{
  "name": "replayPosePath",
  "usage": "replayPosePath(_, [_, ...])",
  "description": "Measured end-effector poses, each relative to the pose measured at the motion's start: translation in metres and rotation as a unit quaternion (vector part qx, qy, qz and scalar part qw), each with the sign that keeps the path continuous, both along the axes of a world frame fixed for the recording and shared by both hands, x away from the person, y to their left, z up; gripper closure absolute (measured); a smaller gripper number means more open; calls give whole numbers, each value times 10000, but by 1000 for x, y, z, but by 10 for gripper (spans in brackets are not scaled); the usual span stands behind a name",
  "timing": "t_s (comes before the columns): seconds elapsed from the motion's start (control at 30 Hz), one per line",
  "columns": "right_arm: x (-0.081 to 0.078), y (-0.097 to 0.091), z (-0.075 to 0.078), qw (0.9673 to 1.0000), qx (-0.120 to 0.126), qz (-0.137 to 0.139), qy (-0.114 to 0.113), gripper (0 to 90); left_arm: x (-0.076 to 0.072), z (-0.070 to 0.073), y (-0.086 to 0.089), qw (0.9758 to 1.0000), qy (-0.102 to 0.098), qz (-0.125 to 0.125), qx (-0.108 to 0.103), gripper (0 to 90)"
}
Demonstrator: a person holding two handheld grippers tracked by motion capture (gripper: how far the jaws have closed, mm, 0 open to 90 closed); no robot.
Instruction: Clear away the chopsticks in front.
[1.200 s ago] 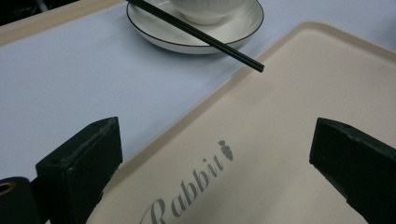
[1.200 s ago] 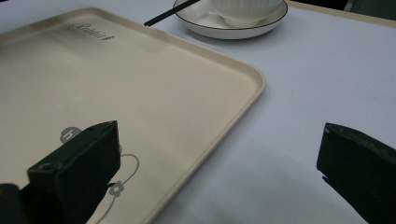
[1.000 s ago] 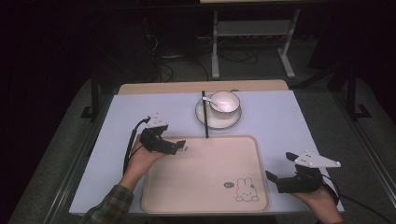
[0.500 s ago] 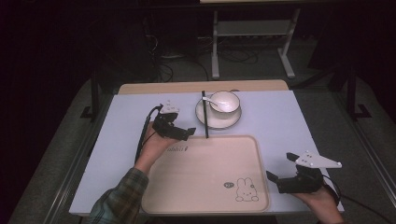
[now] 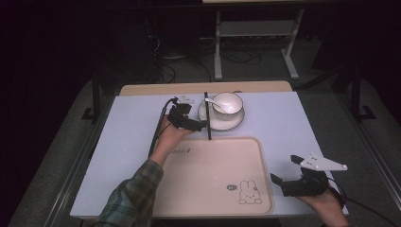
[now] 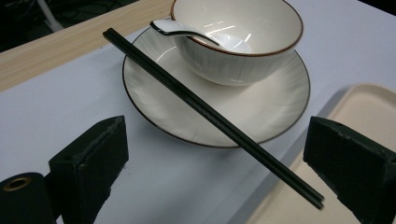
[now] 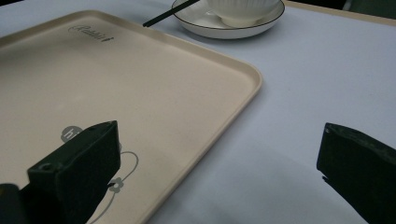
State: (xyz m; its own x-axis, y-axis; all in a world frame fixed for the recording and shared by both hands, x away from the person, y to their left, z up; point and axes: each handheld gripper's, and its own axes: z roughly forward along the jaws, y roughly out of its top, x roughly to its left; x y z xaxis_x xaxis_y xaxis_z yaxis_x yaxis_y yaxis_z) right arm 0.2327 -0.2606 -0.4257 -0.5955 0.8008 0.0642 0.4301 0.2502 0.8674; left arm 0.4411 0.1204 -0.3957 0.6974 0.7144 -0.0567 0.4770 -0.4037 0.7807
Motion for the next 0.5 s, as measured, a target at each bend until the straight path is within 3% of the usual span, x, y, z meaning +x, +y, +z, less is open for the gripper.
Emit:
replayPosePath(0.03, [0,0,0,10000,-3,2,2,0,3,0,-2,10000,48,34,-25,64])
replayPosePath(0.1, [0,0,0,10000,1,3,0,0,7,-1,-5,9999,120,56,-11,146])
replayPosePath(0.27, [0,-1,0,10000,15,10,22,0,17,-2,-15,9996,267,69,87,211])
replayPosePath(0.5, [0,-2,0,10000,19,23,11,0,31,-10,-32,9977,590,169,273,400])
